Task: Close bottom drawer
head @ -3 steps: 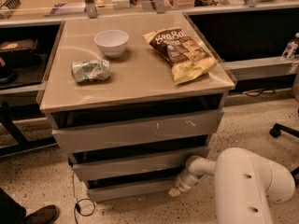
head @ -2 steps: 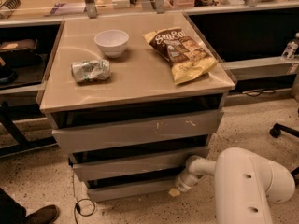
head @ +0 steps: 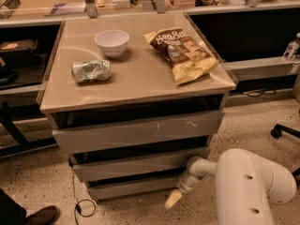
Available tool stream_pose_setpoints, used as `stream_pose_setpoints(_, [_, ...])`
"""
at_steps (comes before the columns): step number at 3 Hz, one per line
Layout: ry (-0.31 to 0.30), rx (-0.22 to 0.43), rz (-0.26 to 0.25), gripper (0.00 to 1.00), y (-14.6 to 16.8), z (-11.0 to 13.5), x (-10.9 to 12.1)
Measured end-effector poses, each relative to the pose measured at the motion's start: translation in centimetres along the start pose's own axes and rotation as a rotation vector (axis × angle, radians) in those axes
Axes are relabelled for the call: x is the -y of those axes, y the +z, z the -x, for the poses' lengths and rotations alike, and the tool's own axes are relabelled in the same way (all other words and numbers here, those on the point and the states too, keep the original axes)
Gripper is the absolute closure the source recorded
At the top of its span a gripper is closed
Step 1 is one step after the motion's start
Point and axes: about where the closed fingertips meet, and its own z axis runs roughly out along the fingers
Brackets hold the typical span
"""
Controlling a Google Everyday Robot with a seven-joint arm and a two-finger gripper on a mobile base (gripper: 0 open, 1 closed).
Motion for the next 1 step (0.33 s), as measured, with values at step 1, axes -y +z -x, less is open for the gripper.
stream_pose_setpoints(1, [0.000, 0.000, 0.000, 0.00, 0.00, 0.00, 0.00])
